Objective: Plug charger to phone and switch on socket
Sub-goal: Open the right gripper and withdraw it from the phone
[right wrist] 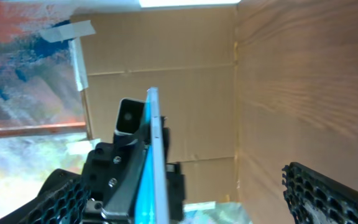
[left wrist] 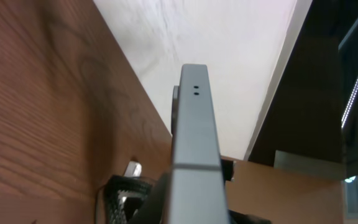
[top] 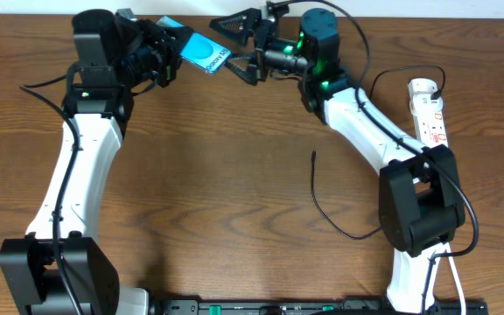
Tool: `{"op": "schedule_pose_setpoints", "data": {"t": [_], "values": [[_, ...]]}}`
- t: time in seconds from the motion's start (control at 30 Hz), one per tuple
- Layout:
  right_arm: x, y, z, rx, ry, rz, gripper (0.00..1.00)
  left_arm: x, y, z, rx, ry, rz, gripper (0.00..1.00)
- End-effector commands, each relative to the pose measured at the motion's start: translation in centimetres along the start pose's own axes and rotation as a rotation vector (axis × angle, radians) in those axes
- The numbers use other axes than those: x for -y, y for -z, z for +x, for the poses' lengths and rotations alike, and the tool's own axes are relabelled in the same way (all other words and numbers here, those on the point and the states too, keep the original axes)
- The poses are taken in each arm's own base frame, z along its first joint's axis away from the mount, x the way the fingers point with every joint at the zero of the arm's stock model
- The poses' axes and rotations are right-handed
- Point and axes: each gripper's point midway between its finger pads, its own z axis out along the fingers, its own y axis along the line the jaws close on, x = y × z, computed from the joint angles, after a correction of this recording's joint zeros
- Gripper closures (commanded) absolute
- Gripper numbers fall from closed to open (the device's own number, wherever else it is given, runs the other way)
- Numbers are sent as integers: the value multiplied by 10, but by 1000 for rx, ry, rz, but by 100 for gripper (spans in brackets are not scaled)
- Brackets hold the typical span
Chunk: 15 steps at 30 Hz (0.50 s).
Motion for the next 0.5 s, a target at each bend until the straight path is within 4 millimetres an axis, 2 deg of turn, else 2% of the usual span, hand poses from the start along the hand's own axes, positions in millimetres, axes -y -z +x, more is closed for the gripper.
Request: {"op": "schedule_pose_setpoints", "data": {"t": [0.0,0.07,0.13,0.23,0.37,0.47], "values": [[6,11,-5,-22,107,20,1,15,13,-3,-7,-66,40,93],[17,18,-8,-30,139,52,1,12,16,-6,-7,-71,34,93],[35,33,-12,-64,207,102,1,6,21,-10,-18,-87,18,93],[64,53,-18,-70,212,192,1,3,26,-10,-46,-152,20,92],[129,96,-32,11,155,486,1,-12,32,-10,-70,-158,-24,93],[162,126,-32,37,145,716,1,-22,34,-11,-75,-169,-54,93]]}}
